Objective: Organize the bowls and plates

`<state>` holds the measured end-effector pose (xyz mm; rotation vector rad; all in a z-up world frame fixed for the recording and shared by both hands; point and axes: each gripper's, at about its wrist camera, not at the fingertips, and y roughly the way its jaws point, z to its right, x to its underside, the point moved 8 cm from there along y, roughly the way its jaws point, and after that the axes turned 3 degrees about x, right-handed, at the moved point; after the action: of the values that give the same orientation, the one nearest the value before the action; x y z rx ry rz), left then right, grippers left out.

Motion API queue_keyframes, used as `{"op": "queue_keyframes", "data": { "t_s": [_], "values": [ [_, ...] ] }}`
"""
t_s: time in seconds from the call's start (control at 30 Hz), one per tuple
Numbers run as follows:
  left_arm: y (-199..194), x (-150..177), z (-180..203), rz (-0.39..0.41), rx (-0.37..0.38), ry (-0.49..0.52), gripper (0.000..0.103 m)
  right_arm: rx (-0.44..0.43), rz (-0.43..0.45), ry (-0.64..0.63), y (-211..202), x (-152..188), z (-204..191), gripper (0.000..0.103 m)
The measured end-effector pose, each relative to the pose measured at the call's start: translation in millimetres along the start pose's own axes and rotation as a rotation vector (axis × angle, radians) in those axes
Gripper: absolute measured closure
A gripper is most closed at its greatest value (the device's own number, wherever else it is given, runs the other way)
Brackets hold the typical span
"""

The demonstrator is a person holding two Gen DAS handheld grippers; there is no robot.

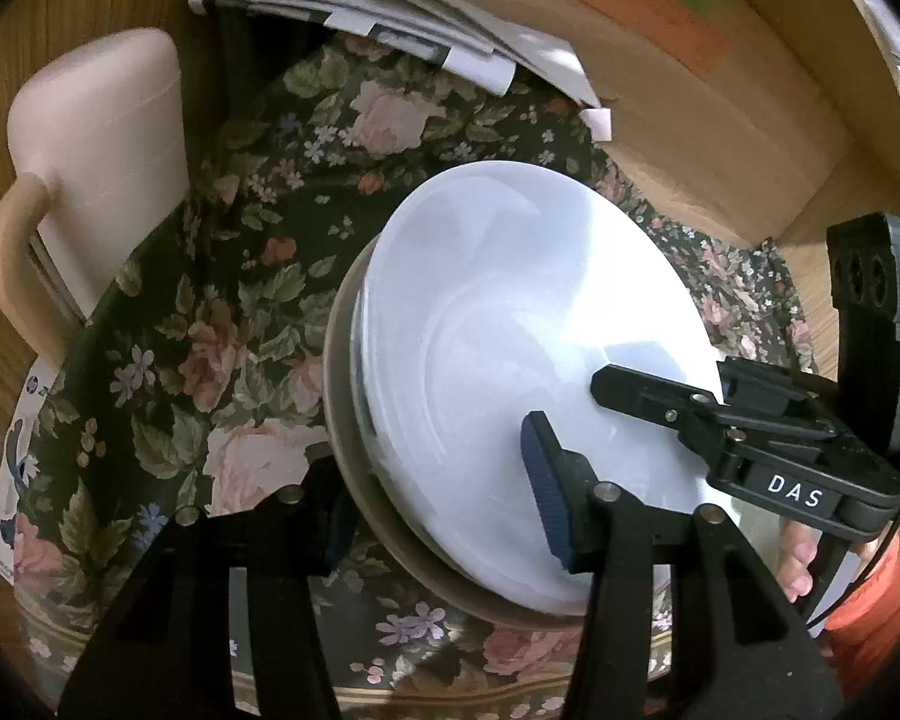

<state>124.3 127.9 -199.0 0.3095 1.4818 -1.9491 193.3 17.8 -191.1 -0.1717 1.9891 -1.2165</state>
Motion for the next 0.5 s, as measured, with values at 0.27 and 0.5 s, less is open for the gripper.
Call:
{"op": "queue_keyframes", "data": {
  "t_s": [0.27,0.5],
  "values": [
    [-5.3,-6.8,21.1,0.019,0.023,0.029,0.053,0.027,0.037,0.017,-23.7,0.1,7.7,0.075],
    [-2.3,-5.6,48.8,0.017,0.057,0.069,0.053,0.066,0.061,0.051,-47.5,5.1,24.0,0.075]
  ]
}}
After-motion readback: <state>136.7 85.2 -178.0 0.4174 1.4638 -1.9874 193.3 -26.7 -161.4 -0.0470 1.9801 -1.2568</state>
